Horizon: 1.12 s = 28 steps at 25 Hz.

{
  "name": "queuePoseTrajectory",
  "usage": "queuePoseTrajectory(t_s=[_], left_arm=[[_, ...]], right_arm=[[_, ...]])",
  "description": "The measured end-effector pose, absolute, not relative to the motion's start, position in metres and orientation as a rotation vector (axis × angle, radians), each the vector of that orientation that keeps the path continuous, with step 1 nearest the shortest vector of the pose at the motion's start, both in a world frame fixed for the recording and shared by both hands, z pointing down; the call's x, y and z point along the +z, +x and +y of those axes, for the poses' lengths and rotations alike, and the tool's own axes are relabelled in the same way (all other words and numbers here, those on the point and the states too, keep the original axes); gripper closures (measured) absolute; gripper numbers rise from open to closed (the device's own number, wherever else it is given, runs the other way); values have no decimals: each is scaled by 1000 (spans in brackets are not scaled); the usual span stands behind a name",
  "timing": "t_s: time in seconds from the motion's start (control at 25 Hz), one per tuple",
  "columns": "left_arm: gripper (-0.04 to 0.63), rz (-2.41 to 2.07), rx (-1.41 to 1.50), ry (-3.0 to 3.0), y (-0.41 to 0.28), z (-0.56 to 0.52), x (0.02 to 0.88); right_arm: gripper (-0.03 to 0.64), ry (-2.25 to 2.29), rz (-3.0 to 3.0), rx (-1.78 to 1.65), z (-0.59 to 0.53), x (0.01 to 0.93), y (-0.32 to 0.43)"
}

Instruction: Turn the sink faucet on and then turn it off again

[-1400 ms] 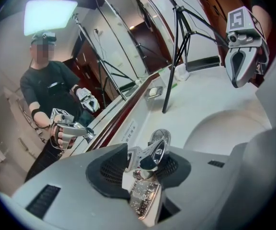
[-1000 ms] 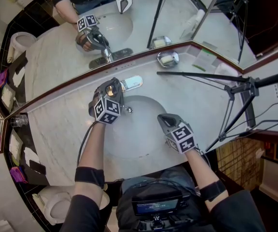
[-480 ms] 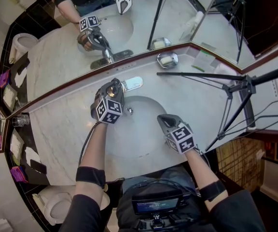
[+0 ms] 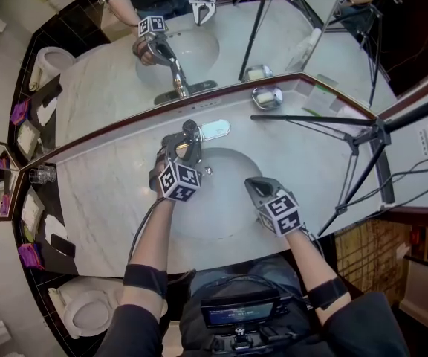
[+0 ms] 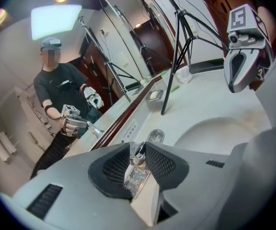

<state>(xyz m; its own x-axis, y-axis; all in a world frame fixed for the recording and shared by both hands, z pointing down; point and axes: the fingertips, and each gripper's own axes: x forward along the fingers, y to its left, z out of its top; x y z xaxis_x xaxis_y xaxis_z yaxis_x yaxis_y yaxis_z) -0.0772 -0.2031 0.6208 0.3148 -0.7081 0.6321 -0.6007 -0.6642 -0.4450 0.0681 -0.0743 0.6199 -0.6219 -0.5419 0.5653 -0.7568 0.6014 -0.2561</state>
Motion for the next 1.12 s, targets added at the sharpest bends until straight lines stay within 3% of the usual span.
queuePoseTrajectory(t_s=[0.2,0.36,0.68,1.12], left_arm=[[505,1308,-1258,-2455,-91,-170,598],[589,1496,-1152,-2536,-110,-144,575],[591,1918,-758,-2744,-146,-98,541],[592,2153,-536,-2751,-180,-54,542]], right_arm=[[598,1002,-2431,647,-72,608,57],[598,975,-2462,620,-76,596,45],[598,932,-2499,558,-82,577,23],[598,938,-2500,495,-85,560,14]])
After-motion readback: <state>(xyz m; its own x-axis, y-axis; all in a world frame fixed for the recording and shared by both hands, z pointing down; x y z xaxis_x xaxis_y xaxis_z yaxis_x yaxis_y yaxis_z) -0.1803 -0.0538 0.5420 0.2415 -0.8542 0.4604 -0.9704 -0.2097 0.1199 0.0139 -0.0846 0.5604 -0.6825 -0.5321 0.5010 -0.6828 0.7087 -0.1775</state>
